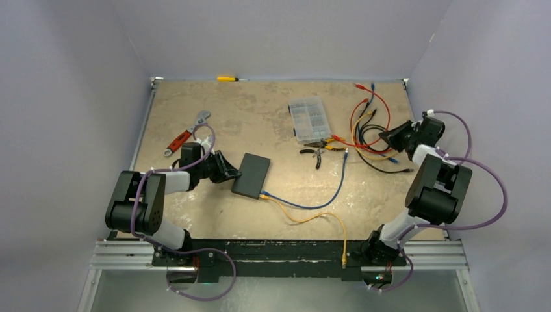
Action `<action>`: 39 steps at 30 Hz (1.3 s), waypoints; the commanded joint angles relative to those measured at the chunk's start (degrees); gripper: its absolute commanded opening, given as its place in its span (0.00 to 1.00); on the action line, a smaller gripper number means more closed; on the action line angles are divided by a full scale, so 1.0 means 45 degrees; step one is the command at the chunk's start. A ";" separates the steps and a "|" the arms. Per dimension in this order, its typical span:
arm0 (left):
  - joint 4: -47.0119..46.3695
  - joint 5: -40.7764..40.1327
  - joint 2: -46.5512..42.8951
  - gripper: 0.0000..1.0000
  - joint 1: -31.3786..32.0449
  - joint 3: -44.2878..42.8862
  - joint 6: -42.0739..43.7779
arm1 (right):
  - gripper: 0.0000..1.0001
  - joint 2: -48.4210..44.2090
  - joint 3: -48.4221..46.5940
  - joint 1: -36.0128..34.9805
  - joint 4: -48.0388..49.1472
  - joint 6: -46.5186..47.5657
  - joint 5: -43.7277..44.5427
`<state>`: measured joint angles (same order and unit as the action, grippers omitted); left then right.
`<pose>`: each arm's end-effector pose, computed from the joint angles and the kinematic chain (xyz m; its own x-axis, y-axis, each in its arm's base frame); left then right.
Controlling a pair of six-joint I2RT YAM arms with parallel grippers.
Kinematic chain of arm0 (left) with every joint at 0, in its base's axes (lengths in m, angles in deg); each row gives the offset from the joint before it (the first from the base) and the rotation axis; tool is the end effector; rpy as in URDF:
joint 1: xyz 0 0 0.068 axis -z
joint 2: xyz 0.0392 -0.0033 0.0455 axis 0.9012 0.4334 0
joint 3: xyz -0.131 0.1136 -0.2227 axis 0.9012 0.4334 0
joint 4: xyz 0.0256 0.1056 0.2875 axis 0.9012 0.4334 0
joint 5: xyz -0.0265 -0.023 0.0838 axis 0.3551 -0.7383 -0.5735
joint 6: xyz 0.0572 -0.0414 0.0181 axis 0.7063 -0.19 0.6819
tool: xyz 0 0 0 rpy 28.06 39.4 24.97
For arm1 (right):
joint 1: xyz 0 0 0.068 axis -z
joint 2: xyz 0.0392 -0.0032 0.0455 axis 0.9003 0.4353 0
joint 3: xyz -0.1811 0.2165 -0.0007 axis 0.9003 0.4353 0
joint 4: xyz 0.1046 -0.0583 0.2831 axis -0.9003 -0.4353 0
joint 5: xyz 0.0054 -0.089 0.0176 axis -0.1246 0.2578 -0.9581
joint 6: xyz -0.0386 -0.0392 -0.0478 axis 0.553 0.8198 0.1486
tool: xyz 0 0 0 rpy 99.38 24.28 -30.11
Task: Pull the plug from the switch port
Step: Place the connector at the corner of the board, then pull the connector from the switch port.
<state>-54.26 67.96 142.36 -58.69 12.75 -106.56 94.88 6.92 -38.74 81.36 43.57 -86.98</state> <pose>0.2889 -0.0627 0.0726 -0.8526 -0.4315 -0.2949 -0.0737 0.6579 -0.7495 0.3746 -0.1466 0.1557 -0.4171 0.7746 -0.4754 0.3517 0.6199 0.7014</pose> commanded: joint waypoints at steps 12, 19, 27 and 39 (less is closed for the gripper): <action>0.1848 -0.1931 0.0805 0.09 0.0098 0.0533 0.0691 | 0.61 -0.0579 -0.0072 0.0313 0.1431 -0.0208 -0.0165; 0.1898 -0.1901 0.0719 0.10 0.0097 0.0463 0.0669 | 0.81 -0.0956 -0.0003 0.0308 0.1938 0.0014 -0.0395; 0.2014 -0.1879 0.0549 0.12 0.0107 0.0423 0.0710 | 0.87 -0.0724 0.0092 0.0165 0.2657 -0.0044 -0.1801; 0.2362 -0.1937 0.0298 0.15 0.0097 0.0281 0.0843 | 0.91 0.0340 -0.1007 -0.2511 0.1380 0.1098 -0.2196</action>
<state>-52.97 67.59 141.90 -58.66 12.36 -106.51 96.21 5.15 -46.41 89.09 45.34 -94.67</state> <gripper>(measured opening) 0.244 0.904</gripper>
